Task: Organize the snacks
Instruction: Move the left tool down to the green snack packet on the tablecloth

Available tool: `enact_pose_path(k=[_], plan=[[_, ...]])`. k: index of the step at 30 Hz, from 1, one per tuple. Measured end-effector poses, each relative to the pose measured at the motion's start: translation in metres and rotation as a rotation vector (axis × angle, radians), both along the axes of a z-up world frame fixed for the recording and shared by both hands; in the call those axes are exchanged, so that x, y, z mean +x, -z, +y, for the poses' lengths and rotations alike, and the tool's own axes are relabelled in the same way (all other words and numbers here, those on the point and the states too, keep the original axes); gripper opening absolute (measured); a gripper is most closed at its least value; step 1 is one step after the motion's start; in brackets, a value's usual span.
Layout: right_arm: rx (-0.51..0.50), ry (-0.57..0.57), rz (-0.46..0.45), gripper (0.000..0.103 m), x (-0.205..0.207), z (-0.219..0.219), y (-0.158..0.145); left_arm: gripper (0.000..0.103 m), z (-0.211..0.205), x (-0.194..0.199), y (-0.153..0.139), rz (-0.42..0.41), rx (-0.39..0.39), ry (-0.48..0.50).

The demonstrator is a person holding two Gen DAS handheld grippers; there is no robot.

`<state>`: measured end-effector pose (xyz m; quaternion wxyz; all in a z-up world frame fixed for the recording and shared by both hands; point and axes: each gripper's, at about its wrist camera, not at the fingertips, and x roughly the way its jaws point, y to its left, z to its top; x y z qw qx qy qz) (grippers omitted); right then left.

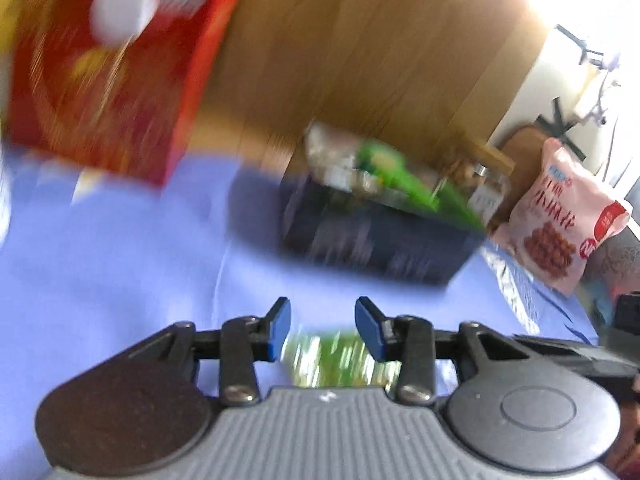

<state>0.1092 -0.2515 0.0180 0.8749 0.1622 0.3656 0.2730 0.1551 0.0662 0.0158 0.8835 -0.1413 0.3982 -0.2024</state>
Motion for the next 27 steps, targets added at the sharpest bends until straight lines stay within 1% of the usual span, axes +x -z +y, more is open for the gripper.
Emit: enact_pose_path(k=[1, 3, 5, 8, 9, 10, 11, 12, 13, 14, 15, 16, 17, 18, 21, 23, 27], plan=[[0.015, 0.005, 0.036, 0.041, 0.000, 0.002, 0.005, 0.036, 0.007, -0.005, 0.009, 0.041, -0.018, -0.013], [0.057, 0.014, 0.093, 0.041, 0.003, 0.004, 0.013, 0.036, 0.015, -0.009, 0.022, 0.096, -0.057, -0.029], [0.096, 0.018, 0.135, 0.041, 0.008, 0.007, 0.018, 0.037, 0.023, -0.015, 0.029, 0.099, -0.108, -0.039], [0.143, 0.036, 0.168, 0.040, 0.017, 0.017, 0.023, 0.038, 0.020, -0.016, 0.031, 0.111, -0.137, -0.033], [0.161, 0.044, 0.183, 0.037, 0.020, 0.019, 0.024, 0.036, 0.020, -0.015, 0.033, 0.121, -0.161, -0.024], [0.176, 0.042, 0.200, 0.024, 0.022, 0.021, 0.026, 0.035, 0.017, -0.015, 0.035, 0.129, -0.181, -0.015], [0.180, 0.035, 0.217, 0.021, 0.021, 0.024, 0.027, 0.035, 0.014, -0.016, 0.036, 0.130, -0.187, -0.009], [0.188, 0.038, 0.218, 0.021, 0.019, 0.024, 0.029, 0.035, 0.012, -0.017, 0.036, 0.124, -0.184, -0.008], [0.187, 0.043, 0.212, 0.020, 0.016, 0.026, 0.029, 0.034, 0.007, -0.018, 0.036, 0.114, -0.176, -0.013], [0.180, 0.047, 0.201, 0.019, 0.013, 0.027, 0.027, 0.031, 0.004, -0.018, 0.036, 0.107, -0.170, -0.020], [0.173, 0.050, 0.195, 0.012, 0.011, 0.028, 0.026, 0.024, 0.002, -0.020, 0.036, 0.103, -0.166, -0.027], [0.161, 0.053, 0.190, 0.012, 0.008, 0.028, 0.024, 0.020, 0.001, -0.020, 0.038, 0.106, -0.164, -0.031], [0.147, 0.056, 0.178, 0.012, 0.004, 0.027, 0.023, 0.012, 0.000, -0.021, 0.039, 0.111, -0.166, -0.031], [0.130, 0.061, 0.163, 0.011, -0.001, 0.026, 0.021, 0.009, 0.000, -0.023, 0.041, 0.118, -0.173, -0.030], [0.094, 0.072, 0.126, 0.011, -0.020, 0.020, 0.017, 0.006, -0.006, -0.034, 0.045, 0.123, -0.191, -0.017], [0.081, 0.076, 0.106, 0.011, -0.034, 0.017, 0.016, 0.006, -0.010, -0.046, 0.043, 0.111, -0.178, -0.002], [0.041, 0.068, 0.021, 0.010, -0.069, 0.019, 0.006, 0.006, -0.022, -0.075, 0.040, 0.079, -0.151, 0.024]])
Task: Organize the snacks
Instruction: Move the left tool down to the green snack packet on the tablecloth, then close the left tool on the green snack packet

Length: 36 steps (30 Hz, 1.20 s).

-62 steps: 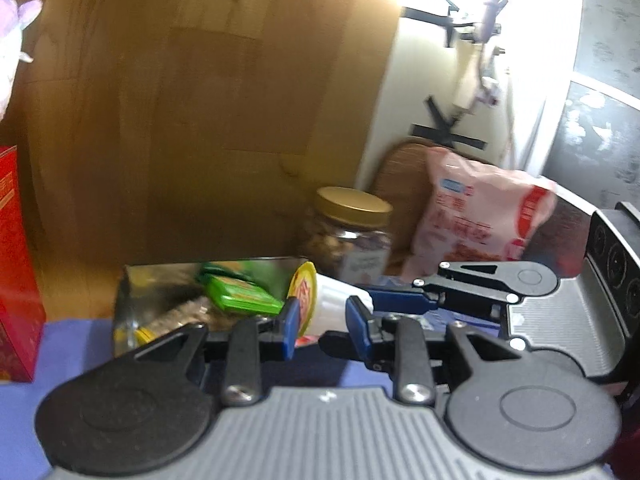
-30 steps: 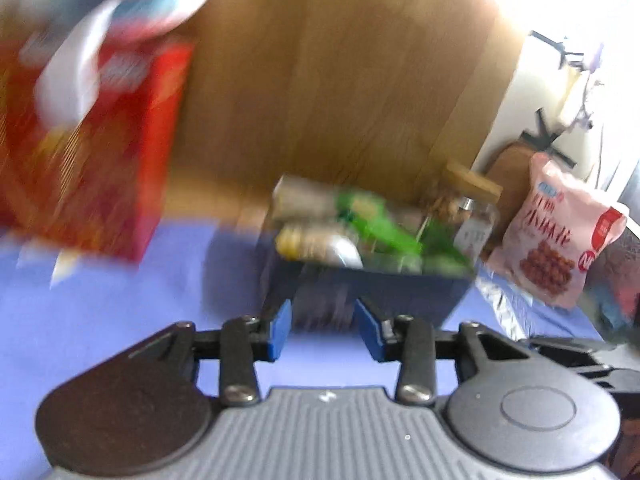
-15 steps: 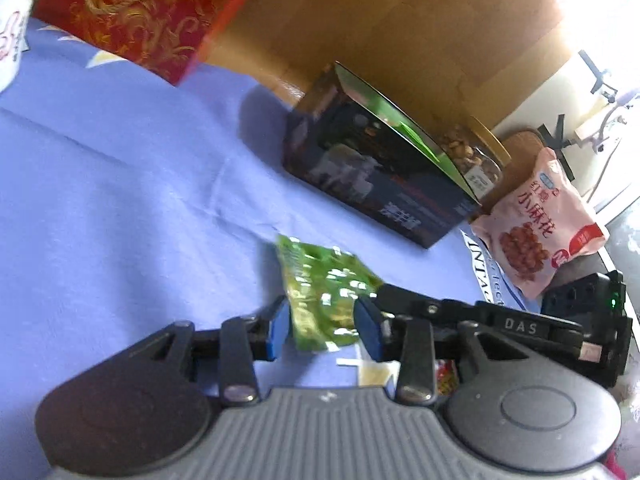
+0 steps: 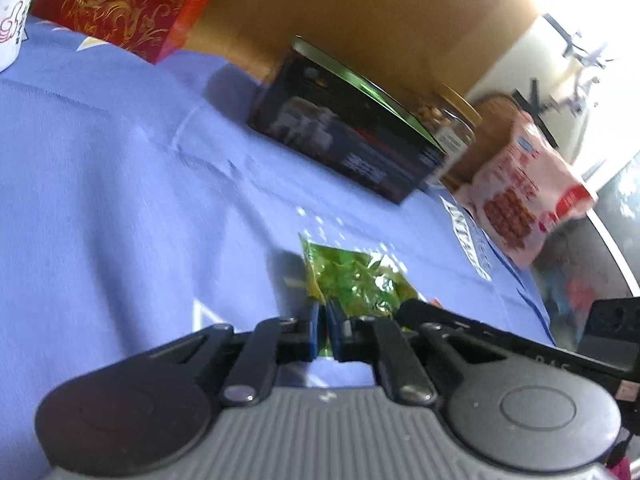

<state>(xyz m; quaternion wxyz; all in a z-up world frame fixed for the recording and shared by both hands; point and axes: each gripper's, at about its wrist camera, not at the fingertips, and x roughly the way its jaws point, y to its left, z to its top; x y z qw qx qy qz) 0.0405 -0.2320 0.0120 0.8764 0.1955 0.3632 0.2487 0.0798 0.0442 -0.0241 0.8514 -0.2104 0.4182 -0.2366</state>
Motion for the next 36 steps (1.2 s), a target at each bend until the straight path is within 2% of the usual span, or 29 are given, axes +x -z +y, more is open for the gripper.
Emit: enact_pose_path(k=[4, 7, 12, 16, 19, 21, 23, 24, 29, 31, 32, 34, 36], plan=[[-0.049, -0.005, -0.103, 0.008, -0.034, 0.007, -0.010, 0.006, -0.006, -0.027, -0.004, -0.028, -0.002, 0.018], [-0.077, 0.001, -0.144, 0.008, -0.053, 0.006, -0.009, 0.006, -0.007, -0.047, -0.005, -0.040, -0.003, 0.029], [-0.102, -0.017, -0.123, 0.008, -0.075, 0.002, 0.003, 0.006, -0.005, -0.070, -0.006, -0.047, 0.012, 0.033], [-0.071, -0.026, -0.082, 0.009, -0.083, -0.008, 0.010, 0.006, -0.003, -0.078, -0.010, -0.048, 0.009, 0.056], [-0.036, -0.019, -0.054, 0.012, -0.081, -0.013, 0.014, 0.010, -0.005, -0.072, -0.007, -0.030, 0.013, 0.071], [0.015, -0.011, -0.022, 0.013, -0.077, -0.018, 0.019, 0.028, -0.004, -0.066, -0.004, -0.007, -0.006, 0.093], [0.057, -0.006, 0.006, 0.015, -0.074, -0.021, 0.022, 0.040, 0.001, -0.059, -0.003, 0.022, -0.067, 0.117], [0.077, -0.005, 0.020, 0.015, -0.072, -0.023, 0.024, 0.042, 0.001, -0.057, -0.002, 0.032, -0.085, 0.124], [0.145, 0.002, 0.066, 0.016, -0.069, -0.028, 0.027, 0.038, -0.002, -0.049, 0.001, 0.044, -0.101, 0.133], [0.172, -0.001, 0.087, 0.022, -0.065, -0.028, 0.029, 0.025, -0.005, -0.050, 0.002, 0.028, -0.077, 0.129], [0.188, -0.004, 0.097, 0.024, -0.063, -0.028, 0.029, 0.010, -0.006, -0.050, 0.003, 0.032, -0.065, 0.133], [0.196, -0.001, 0.098, 0.024, -0.061, -0.026, 0.030, 0.009, -0.005, -0.051, 0.008, 0.048, -0.086, 0.127], [0.161, -0.003, 0.074, 0.021, -0.062, -0.022, 0.027, 0.007, -0.004, -0.054, 0.008, 0.041, -0.078, 0.123]])
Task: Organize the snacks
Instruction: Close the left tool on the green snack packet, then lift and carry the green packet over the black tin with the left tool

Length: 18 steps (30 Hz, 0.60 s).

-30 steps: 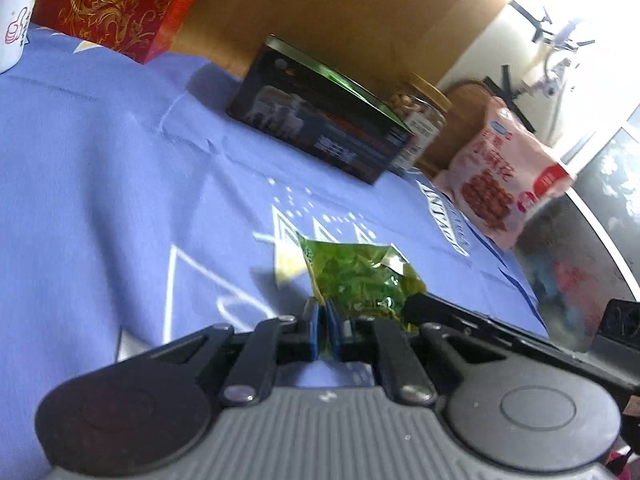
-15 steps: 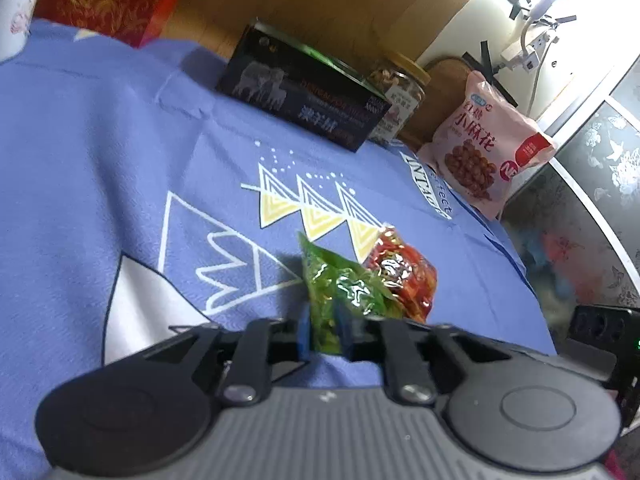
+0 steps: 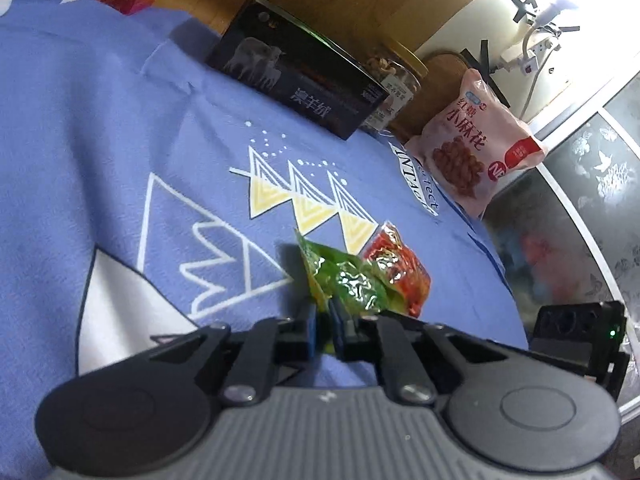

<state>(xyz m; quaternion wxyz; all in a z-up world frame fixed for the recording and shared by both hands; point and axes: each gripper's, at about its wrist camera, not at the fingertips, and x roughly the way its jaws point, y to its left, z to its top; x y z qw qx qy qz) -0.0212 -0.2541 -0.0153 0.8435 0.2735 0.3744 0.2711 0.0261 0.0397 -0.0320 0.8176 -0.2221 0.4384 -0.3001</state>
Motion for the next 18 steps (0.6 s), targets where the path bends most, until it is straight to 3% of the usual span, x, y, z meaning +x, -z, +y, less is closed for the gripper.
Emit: enact_pose_path(k=[6, 13, 18], plan=[[-0.156, -0.035, -0.164, 0.020, -0.009, 0.021, -0.025, 0.007, 0.000, -0.005, -0.021, -0.067, 0.029, -0.022], [-0.159, -0.039, -0.289, 0.019, 0.013, 0.019, -0.060, 0.007, -0.011, 0.002, -0.073, -0.259, 0.103, -0.052], [-0.134, -0.033, -0.334, 0.019, 0.038, 0.011, -0.072, 0.007, -0.018, 0.025, -0.094, -0.310, 0.101, -0.062]])
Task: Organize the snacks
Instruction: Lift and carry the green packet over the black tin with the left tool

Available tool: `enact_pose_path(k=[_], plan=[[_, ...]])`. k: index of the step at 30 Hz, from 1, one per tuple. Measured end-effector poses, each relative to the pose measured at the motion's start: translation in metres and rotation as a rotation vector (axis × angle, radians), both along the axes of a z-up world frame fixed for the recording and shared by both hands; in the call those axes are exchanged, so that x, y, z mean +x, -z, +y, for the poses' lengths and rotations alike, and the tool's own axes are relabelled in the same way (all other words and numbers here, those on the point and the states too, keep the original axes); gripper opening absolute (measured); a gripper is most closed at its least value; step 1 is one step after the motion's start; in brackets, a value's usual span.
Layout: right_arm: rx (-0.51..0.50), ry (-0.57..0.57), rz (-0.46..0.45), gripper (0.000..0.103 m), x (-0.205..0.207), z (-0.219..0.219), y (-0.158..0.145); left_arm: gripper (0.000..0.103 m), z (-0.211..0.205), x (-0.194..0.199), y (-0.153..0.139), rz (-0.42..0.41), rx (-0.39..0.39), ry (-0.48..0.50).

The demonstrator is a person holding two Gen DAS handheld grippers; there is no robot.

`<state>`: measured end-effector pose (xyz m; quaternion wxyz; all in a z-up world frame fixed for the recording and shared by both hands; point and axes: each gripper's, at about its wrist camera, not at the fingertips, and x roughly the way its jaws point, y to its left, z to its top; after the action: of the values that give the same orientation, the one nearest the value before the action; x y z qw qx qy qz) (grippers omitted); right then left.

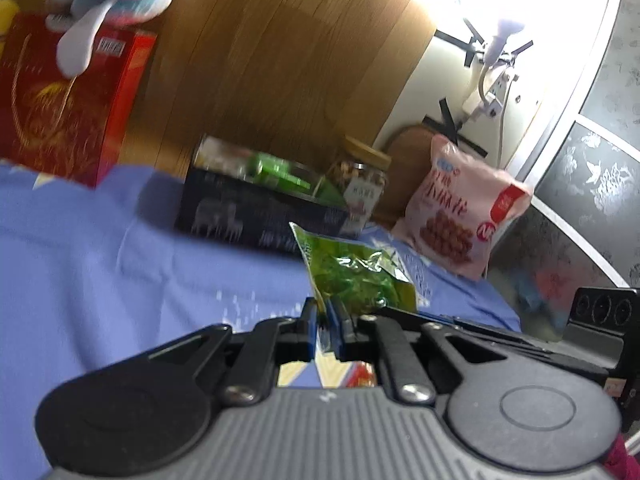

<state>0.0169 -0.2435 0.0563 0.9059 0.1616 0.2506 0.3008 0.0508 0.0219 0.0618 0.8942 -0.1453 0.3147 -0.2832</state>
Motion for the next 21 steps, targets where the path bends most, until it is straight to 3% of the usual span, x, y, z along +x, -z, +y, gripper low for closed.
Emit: enact_pose_path(k=[7, 21], plan=[[0.076, -0.012, 0.049, 0.019, 0.046, -0.017, 0.001, 0.007, -0.011, 0.044, -0.004, -0.010, 0.001, -0.009], [0.089, -0.015, 0.075, 0.019, 0.165, -0.027, -0.005, 0.007, -0.031, 0.165, -0.011, -0.007, 0.030, -0.046]])
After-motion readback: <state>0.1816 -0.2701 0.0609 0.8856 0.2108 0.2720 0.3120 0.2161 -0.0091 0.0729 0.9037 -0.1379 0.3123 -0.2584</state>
